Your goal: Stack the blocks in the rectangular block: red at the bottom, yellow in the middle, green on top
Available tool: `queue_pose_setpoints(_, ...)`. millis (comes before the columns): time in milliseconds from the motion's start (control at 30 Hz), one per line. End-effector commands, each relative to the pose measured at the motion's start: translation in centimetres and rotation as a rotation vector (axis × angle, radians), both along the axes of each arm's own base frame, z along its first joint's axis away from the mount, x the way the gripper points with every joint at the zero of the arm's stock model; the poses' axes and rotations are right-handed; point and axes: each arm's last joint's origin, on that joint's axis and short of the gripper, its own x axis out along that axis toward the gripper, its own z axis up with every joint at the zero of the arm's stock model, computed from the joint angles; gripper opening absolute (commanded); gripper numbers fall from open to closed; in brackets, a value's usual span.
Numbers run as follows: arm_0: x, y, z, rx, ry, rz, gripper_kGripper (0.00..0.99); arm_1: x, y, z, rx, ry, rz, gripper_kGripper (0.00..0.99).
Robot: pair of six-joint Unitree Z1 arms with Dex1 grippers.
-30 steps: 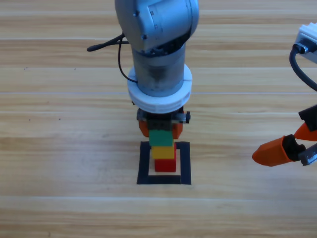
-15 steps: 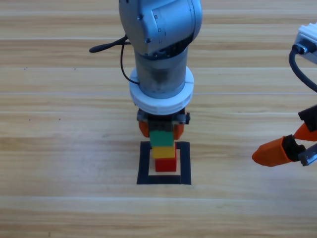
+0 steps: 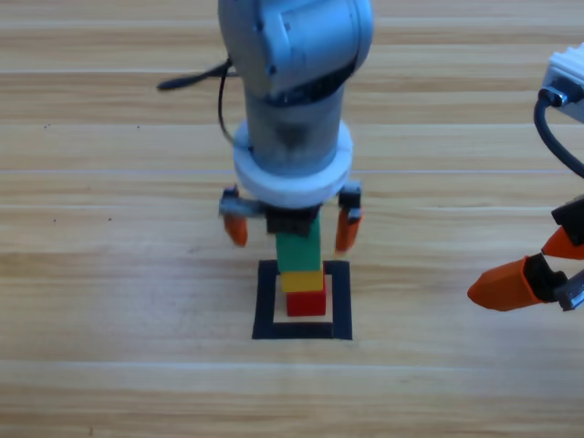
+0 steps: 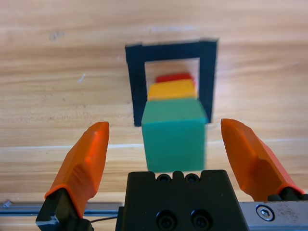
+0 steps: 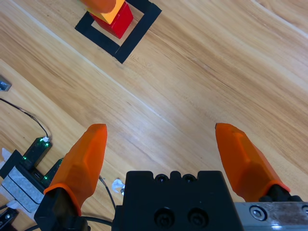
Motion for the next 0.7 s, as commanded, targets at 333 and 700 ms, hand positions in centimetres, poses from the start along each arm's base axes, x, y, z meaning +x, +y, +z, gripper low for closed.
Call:
queue_pose_setpoints(333, -12.3, -0.7, 8.5, 0.023, -0.416, -0.104, 0.990, -0.4, -1.1, 0.4, 0.016, -0.035, 0.018, 0.989)
queue_pose_setpoints(700, -15.7, 3.3, 6.1, 0.067, -0.481, -0.151, 0.990, -0.4, -0.6, -0.3, 0.010, 0.009, 0.045, 0.989)
